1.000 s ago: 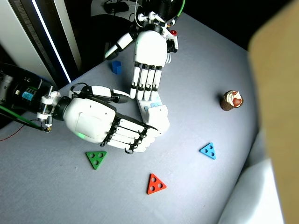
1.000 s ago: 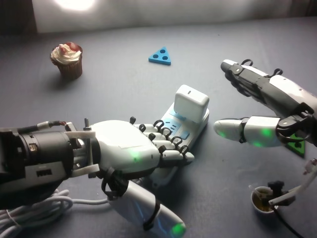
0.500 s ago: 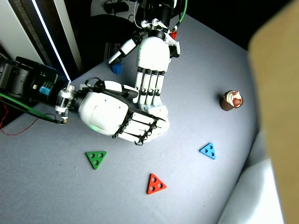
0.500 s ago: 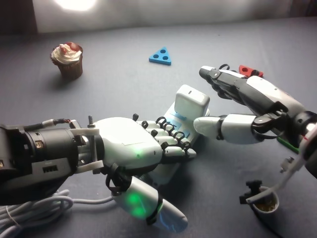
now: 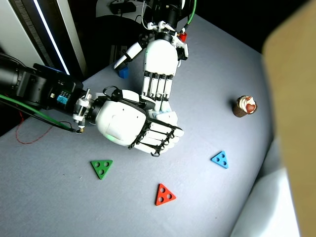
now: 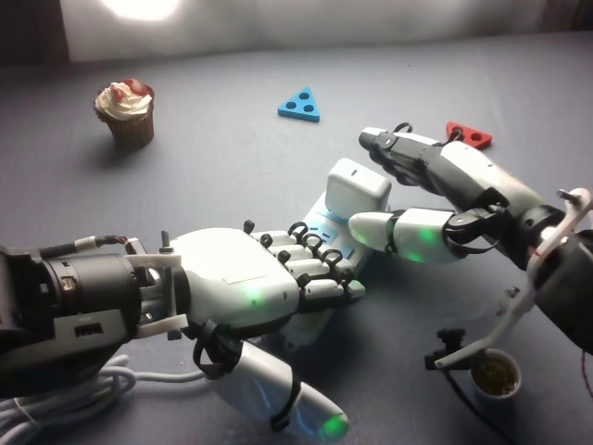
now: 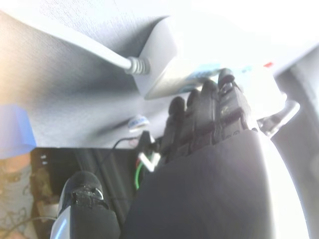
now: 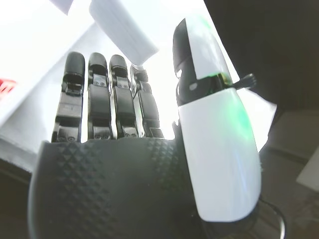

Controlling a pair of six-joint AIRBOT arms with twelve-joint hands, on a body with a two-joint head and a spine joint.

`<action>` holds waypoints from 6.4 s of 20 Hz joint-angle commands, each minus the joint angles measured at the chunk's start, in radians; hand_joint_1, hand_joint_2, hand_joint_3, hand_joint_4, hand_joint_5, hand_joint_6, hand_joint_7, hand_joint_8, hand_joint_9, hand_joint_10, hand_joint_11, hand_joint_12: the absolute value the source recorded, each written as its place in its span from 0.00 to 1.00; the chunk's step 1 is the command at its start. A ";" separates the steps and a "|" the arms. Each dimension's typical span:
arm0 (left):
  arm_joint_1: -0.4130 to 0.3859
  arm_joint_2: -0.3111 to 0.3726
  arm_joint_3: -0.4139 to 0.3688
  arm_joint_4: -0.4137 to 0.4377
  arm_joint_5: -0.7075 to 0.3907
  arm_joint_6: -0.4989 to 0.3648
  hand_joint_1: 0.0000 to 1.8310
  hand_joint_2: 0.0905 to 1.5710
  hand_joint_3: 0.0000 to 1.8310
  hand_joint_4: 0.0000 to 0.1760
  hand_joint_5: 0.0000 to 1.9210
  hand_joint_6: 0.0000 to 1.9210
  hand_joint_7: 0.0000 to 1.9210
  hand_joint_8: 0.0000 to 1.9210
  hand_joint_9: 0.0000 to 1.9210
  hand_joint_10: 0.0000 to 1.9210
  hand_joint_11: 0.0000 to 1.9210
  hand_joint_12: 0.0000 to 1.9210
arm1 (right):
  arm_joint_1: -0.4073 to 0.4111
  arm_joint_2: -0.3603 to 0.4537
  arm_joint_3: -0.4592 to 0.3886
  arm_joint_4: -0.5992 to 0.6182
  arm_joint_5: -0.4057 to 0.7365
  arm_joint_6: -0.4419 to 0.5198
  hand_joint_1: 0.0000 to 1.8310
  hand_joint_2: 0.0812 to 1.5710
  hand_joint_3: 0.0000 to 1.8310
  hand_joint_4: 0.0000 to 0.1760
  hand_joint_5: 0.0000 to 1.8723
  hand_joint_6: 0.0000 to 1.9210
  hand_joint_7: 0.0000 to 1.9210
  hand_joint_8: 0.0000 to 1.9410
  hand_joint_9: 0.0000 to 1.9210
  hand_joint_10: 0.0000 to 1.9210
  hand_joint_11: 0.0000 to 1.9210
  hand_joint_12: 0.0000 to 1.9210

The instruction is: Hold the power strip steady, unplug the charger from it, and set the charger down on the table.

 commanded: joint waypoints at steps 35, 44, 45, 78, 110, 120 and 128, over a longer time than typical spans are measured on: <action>0.014 0.002 0.001 -0.044 -0.026 -0.004 0.00 0.58 0.00 0.00 0.04 0.00 0.03 0.00 0.02 0.00 0.01 0.01 | 0.098 -0.086 0.124 -0.169 0.090 -0.018 0.69 0.66 0.00 0.00 0.60 0.32 0.57 0.47 0.65 0.02 0.31 0.59; 0.013 0.004 -0.003 -0.045 -0.028 -0.004 0.00 0.59 0.00 0.00 0.02 0.00 0.02 0.00 0.02 0.00 0.01 0.00 | 0.100 -0.041 0.092 -0.182 0.075 -0.017 0.68 0.65 0.00 0.06 0.60 0.36 0.62 0.35 0.64 0.00 0.31 0.56; 0.013 0.004 -0.003 -0.046 -0.028 -0.005 0.00 0.58 0.00 0.00 0.03 0.00 0.03 0.00 0.02 0.00 0.01 0.01 | 0.100 -0.022 0.079 -0.182 0.065 -0.017 0.68 0.65 0.00 0.09 0.59 0.37 0.62 0.35 0.63 0.00 0.30 0.57; -0.011 0.020 -0.017 -0.060 -0.028 -0.005 0.00 0.58 0.00 0.00 0.02 0.00 0.01 0.00 0.01 0.00 0.00 0.00 | 0.064 0.201 0.066 -0.760 -0.118 0.101 0.60 0.68 0.00 0.00 0.31 0.00 0.30 0.00 0.29 0.00 0.12 0.37; -0.270 0.199 -0.133 -0.079 0.043 -0.004 0.00 0.60 0.00 0.00 0.00 0.00 0.00 0.00 0.00 0.00 0.02 0.01 | -0.269 0.533 -0.574 -0.191 0.313 0.173 0.00 0.60 0.00 0.00 0.04 0.00 0.07 0.00 0.06 0.00 0.03 0.08; -0.418 0.232 -0.174 -0.068 0.148 -0.003 0.00 0.60 0.00 0.00 0.03 0.00 0.04 0.00 0.03 0.00 0.03 0.02 | -0.304 0.524 -0.586 -0.155 0.363 0.169 0.00 0.60 0.00 0.00 0.08 0.00 0.10 0.00 0.10 0.00 0.06 0.11; -0.438 0.244 -0.180 -0.071 0.160 -0.003 0.00 0.61 0.00 0.00 0.02 0.00 0.03 0.00 0.03 0.00 0.03 0.02 | -0.304 0.526 -0.596 -0.181 0.417 0.197 0.00 0.62 0.01 0.00 0.10 0.00 0.11 0.00 0.11 0.00 0.05 0.16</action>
